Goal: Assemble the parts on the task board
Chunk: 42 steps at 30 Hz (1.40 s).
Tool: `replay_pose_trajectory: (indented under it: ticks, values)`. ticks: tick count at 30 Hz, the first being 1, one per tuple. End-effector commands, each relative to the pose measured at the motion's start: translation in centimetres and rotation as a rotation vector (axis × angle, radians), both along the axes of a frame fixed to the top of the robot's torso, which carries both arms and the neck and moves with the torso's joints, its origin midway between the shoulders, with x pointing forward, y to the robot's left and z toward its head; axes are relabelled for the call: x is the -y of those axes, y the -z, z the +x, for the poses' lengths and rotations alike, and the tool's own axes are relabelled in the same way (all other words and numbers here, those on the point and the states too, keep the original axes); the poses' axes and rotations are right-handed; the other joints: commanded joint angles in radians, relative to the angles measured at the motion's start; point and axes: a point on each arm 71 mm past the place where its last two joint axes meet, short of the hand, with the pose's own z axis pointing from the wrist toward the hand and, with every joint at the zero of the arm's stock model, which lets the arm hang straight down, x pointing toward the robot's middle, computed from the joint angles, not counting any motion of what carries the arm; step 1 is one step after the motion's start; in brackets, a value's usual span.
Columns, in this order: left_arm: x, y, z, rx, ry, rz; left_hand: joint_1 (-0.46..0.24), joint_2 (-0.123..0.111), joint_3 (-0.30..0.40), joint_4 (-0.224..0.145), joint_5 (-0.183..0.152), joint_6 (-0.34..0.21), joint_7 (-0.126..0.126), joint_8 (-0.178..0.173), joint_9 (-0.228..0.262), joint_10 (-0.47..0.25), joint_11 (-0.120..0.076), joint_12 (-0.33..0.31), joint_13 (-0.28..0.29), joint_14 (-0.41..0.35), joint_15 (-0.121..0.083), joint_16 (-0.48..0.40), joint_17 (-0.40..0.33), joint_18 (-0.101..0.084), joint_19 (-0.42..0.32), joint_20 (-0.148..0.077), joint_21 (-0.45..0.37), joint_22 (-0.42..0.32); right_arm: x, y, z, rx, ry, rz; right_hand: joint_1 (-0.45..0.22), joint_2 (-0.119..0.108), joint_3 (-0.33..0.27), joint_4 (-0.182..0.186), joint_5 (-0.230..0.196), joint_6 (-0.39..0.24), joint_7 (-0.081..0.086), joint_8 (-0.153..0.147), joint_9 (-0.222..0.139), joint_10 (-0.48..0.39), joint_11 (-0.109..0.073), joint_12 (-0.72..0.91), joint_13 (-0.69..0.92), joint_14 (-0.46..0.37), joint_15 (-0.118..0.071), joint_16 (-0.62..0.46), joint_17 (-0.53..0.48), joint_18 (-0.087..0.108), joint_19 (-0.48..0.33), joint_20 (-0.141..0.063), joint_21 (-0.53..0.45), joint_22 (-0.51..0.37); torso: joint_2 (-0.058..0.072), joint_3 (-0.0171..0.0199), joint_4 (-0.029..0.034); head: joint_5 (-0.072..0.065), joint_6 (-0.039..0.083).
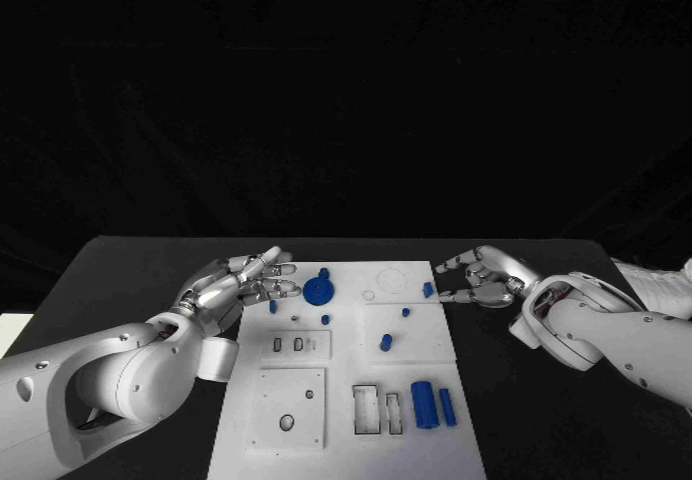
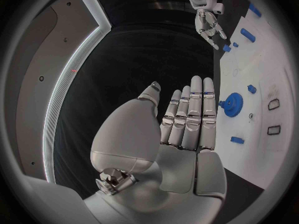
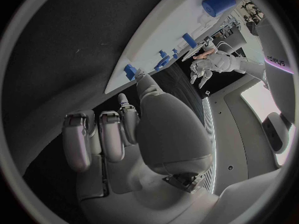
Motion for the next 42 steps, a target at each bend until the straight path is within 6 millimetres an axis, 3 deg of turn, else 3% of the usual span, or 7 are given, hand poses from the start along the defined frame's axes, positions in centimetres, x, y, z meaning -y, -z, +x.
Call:
replay_pose_trajectory:
  ticks: [1,5,14,20,35,42]
  values:
    - [0.2,-0.1,0.0,0.011,0.017,-0.016,0.006,0.001,0.0,-0.007,-0.001,-0.003,0.006,-0.004,0.0,-0.007,0.0,-0.004,-0.001,-0.008,-0.002,-0.004,0.001,0.002,-0.006,0.001,-0.006,-0.002,-0.3,0.1,0.1,0.004,0.002,-0.023,-0.003,0.006,0.002,-0.003,-0.002,0.0,-0.001,0.001,0.002,0.009,0.002,0.006,0.118,0.083,0.004,0.005,0.166,-0.014,0.079,0.004,0.004,0.191,0.0,-0.0001,-0.0006,0.001,-0.003]
    - [0.3,-0.1,0.0,0.011,0.018,-0.016,0.006,0.001,0.0,-0.007,-0.001,-0.003,0.006,-0.004,0.0,-0.007,0.0,-0.004,-0.001,-0.008,-0.002,-0.004,0.001,0.002,-0.006,0.001,-0.006,-0.002,-0.6,0.2,0.2,-0.003,-0.001,-0.026,-0.008,0.017,0.008,-0.003,-0.005,0.02,-0.004,0.007,0.006,0.014,-0.001,0.014,0.123,0.084,0.003,0.006,0.168,-0.015,0.08,0.004,0.006,0.195,0.001,-0.0009,0.0012,-0.002,-0.004]
    - [0.3,-0.1,0.0,0.012,0.019,-0.016,0.006,0.001,0.0,-0.007,-0.001,-0.003,0.006,-0.004,0.0,-0.007,0.0,-0.004,-0.001,-0.008,-0.002,-0.004,0.001,0.002,-0.006,0.001,-0.006,-0.002,-1.3,0.8,0.6,-0.017,-0.006,-0.043,-0.005,0.045,0.036,-0.015,-0.026,0.072,-0.013,0.016,0.01,0.016,-0.009,0.015,0.124,0.084,-0.004,0.007,0.17,-0.015,0.081,-0.002,0.007,0.197,0.001,-0.0014,0.0021,0.005,-0.01]
    - [0.3,-0.1,0.1,0.011,0.018,-0.016,0.006,0.001,0.0,-0.007,-0.001,-0.003,0.006,-0.004,0.0,-0.007,0.0,-0.004,-0.001,-0.008,-0.002,-0.004,0.001,0.002,-0.006,0.001,-0.006,-0.002,-1.7,1.0,0.7,-0.023,-0.015,-0.047,-0.006,0.05,0.045,-0.018,-0.026,0.088,-0.016,0.017,0.01,0.017,-0.011,0.017,0.125,0.084,-0.006,0.007,0.171,-0.015,0.081,-0.004,0.007,0.197,0.0,-0.0027,-0.0008,0.01,-0.012]
    - [0.4,-0.1,0.0,0.01,0.02,-0.016,0.007,0.002,0.0,-0.009,-0.001,-0.002,0.006,-0.004,0.0,-0.007,0.0,-0.004,-0.001,-0.009,-0.002,-0.005,0.002,0.002,-0.006,0.002,-0.007,-0.002,-2.5,1.1,0.7,-0.022,-0.034,-0.051,-0.007,0.055,0.054,-0.021,-0.028,0.097,-0.017,0.015,0.009,0.021,-0.013,0.023,0.129,0.084,-0.007,0.008,0.173,-0.016,0.082,-0.005,0.008,0.2,0.0,-0.0024,-0.0009,0.013,-0.013]
    - [0.4,-0.1,0.0,0.01,0.02,-0.016,0.007,0.002,0.0,-0.009,-0.001,-0.002,0.006,-0.004,0.0,-0.007,0.0,-0.004,-0.001,-0.009,-0.002,-0.005,0.002,0.002,-0.006,0.002,-0.007,-0.002,-2.6,1.1,0.8,-0.021,-0.034,-0.05,-0.009,0.084,0.088,-0.024,-0.03,0.127,-0.026,0.014,0.009,0.024,-0.02,0.027,0.132,0.085,-0.013,0.008,0.174,-0.016,0.083,-0.009,0.01,0.202,0.0,-0.003,-0.0003,0.014,-0.012]
